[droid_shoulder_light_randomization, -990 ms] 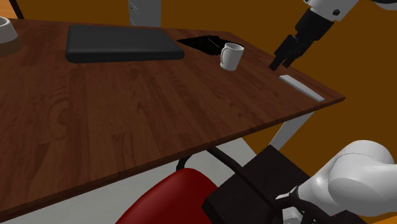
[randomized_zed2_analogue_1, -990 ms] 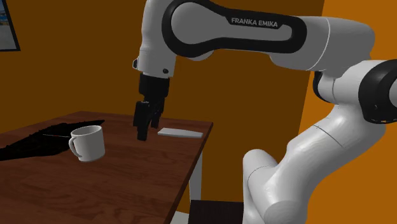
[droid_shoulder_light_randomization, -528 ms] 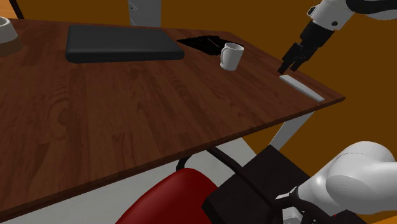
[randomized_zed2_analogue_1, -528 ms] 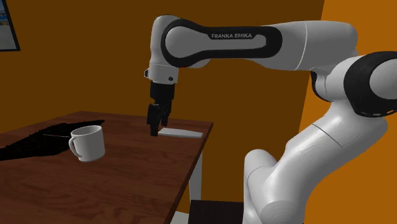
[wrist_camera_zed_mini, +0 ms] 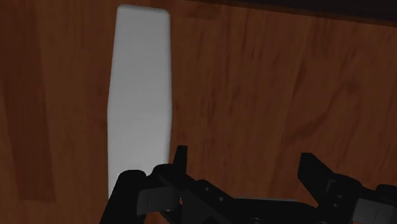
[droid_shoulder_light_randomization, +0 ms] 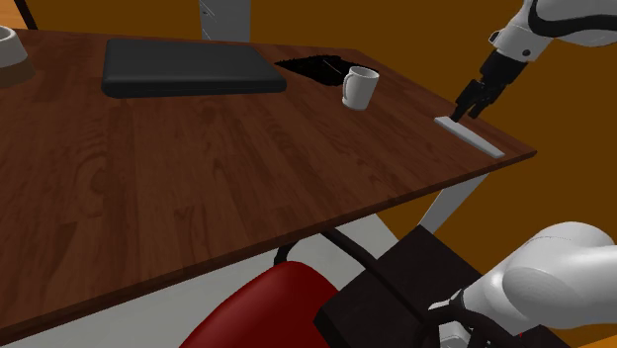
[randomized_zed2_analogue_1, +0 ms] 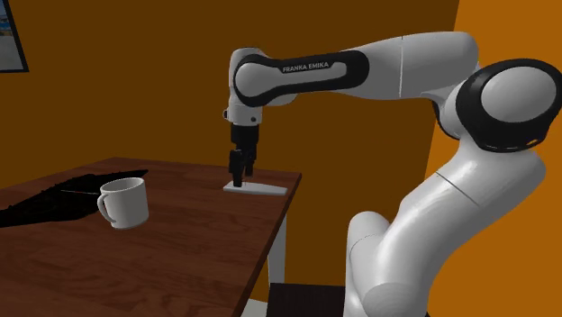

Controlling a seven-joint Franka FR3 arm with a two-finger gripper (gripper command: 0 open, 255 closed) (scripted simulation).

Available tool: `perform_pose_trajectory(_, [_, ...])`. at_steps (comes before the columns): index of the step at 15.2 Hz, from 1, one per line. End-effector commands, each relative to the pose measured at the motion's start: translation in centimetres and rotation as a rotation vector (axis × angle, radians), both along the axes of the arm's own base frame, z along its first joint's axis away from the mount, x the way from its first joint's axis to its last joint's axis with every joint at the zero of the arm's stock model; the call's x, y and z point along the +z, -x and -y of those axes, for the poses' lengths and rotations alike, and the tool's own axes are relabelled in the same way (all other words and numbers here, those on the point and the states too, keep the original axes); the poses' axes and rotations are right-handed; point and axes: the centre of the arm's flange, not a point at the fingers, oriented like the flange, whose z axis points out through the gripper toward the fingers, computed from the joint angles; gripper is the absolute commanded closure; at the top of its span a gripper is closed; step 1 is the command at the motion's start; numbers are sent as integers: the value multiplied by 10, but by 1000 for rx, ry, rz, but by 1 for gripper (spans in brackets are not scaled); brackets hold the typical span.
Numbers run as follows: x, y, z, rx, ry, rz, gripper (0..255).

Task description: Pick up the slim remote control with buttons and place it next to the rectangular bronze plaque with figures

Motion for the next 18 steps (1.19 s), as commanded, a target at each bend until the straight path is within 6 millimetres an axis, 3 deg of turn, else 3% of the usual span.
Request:
perform_pose_trajectory(1, [-7, 2, 23, -14, 2, -18, 0])
perform_pose_trajectory(7, [-27, 11, 92, -56, 5, -64, 0])
perform_pose_trajectory(14, [-64, 11, 92, -56, 5, -64, 0])
perform_pose_trajectory(18, [-67, 11, 92, -56, 5, -64, 0])
